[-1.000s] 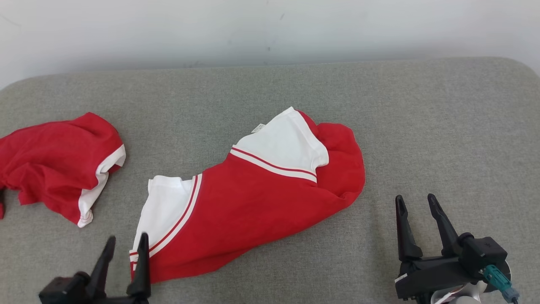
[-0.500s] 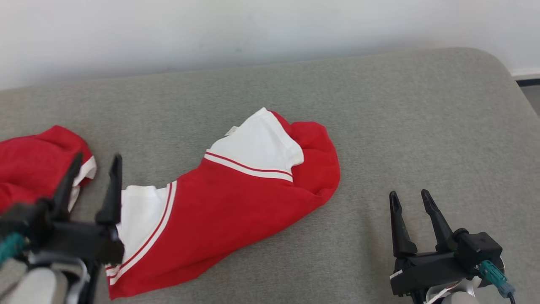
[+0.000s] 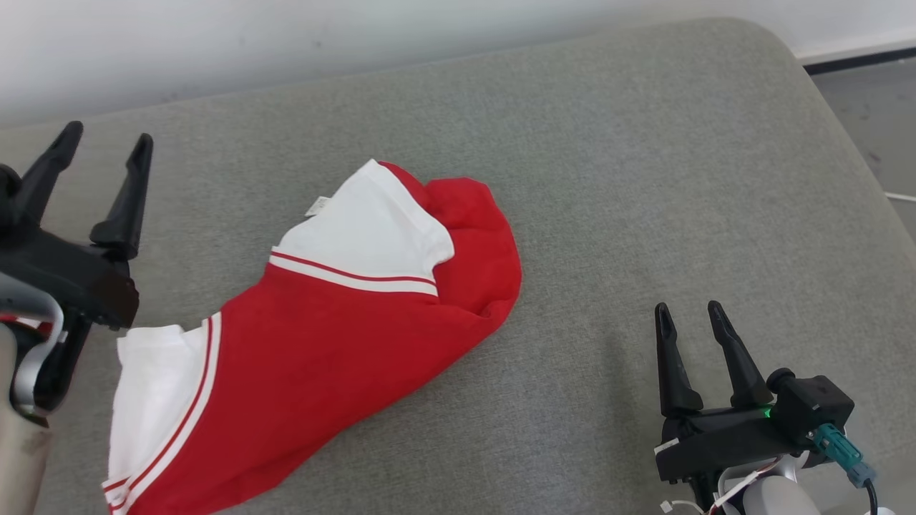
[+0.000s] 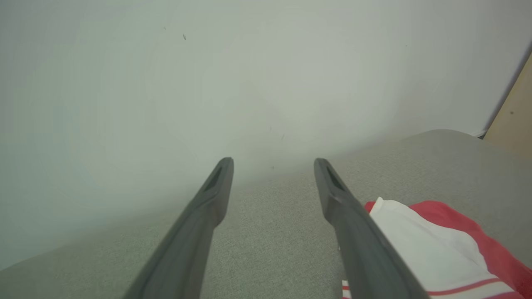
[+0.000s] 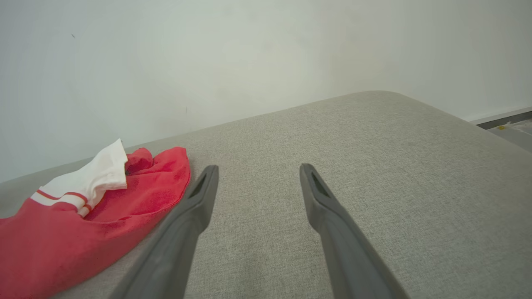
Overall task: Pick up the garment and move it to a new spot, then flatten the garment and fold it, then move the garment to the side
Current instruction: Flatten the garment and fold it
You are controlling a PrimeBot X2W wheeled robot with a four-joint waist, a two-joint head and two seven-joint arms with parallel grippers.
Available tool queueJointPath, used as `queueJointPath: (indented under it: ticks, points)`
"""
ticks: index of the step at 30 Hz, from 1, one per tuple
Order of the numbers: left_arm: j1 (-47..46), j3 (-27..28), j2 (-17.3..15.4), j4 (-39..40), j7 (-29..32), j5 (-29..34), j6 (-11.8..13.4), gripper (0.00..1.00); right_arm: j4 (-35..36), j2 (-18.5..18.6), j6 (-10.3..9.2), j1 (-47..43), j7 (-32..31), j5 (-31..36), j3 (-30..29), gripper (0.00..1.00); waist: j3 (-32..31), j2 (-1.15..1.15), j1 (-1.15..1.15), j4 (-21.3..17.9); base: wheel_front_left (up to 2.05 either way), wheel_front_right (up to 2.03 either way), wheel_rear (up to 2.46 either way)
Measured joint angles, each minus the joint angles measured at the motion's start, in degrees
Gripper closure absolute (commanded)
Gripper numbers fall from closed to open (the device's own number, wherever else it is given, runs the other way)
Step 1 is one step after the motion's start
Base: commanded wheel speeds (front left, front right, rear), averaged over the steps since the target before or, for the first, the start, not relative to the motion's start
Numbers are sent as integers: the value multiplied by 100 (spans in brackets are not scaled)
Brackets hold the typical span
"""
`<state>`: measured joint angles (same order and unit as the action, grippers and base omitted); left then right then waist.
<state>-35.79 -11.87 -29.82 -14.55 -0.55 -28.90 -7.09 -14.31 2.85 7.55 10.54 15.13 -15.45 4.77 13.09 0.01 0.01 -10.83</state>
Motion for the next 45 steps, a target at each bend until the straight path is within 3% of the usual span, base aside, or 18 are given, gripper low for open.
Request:
queueJointPath:
  ticks: [19, 35, 36, 37, 38, 45]
  points:
    - [-586, -2253, -691, -739, 1284, -1533, -41, 0, -10, -1, 0, 224, 0, -190, 51, 0, 435, 0, 0, -454, 0, 0, 0]
    - [-876, -3245, -921, -1266, 1488, -2319, -38, 1, -3, -1, 0, 266, 0, -268, 88, 0, 629, -1, -1, -716, 0, 0, 0]
    - [-907, -3304, -937, -1282, 1501, -2330, -37, 29, 0, 0, 0, 270, 0, -269, 87, 0, 640, -1, -1, -720, 0, 0, 0]
    - [-950, -3372, -959, -1303, 1513, -2330, -38, 74, 0, 0, 0, 272, 0, -269, 85, 0, 650, -1, -1, -723, 0, 0, 0]
    - [-994, -3460, -987, -1314, 1515, -2310, -38, 100, 0, 0, 0, 274, 0, -269, 82, 0, 656, -1, -1, -725, 0, 0, 0]
    - [-1138, -3772, -988, -1324, 1244, -2439, -42, 100, -5, -1, 0, 313, 0, -260, 40, 0, 620, -1, -1, -657, 0, 0, 0]
